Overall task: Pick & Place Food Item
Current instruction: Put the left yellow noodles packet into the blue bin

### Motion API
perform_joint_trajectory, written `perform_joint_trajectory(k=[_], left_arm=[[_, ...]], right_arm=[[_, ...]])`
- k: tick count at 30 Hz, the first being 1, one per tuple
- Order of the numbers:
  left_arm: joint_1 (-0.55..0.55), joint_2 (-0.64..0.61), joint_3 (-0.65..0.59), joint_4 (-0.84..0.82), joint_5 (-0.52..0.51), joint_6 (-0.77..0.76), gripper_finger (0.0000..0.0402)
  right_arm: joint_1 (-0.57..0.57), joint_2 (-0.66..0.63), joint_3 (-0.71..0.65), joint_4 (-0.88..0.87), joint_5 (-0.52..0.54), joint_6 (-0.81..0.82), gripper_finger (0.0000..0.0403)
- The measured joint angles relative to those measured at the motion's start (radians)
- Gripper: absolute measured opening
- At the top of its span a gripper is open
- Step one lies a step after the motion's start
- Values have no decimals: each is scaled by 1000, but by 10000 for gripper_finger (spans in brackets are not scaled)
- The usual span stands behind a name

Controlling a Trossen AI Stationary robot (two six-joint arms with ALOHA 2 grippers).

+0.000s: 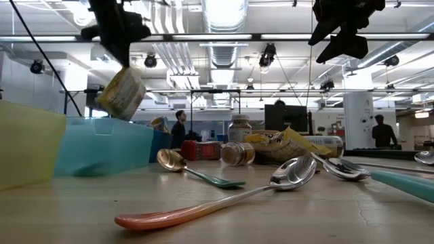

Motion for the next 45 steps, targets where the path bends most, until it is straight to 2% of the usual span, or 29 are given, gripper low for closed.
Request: perform_joint_trajectory(k=[6, 14, 20, 26, 45], left_arm=[[53, 0, -121, 45, 30, -3, 0], [121, 0, -290, 215, 72, -17, 0], [138, 0, -372, 353, 101, -55, 0], [138, 11, -403, 486, 155, -81, 0], [84, 24, -403, 574, 188, -131, 0]], right_arm=[[0, 0, 0, 0, 0, 0, 241], [0, 0, 0, 0, -1, -7, 241], [0, 0, 0, 0, -2, -7, 241], [0, 0, 0, 0, -2, -7, 241], [0, 0, 0, 0, -1, -7, 241]])
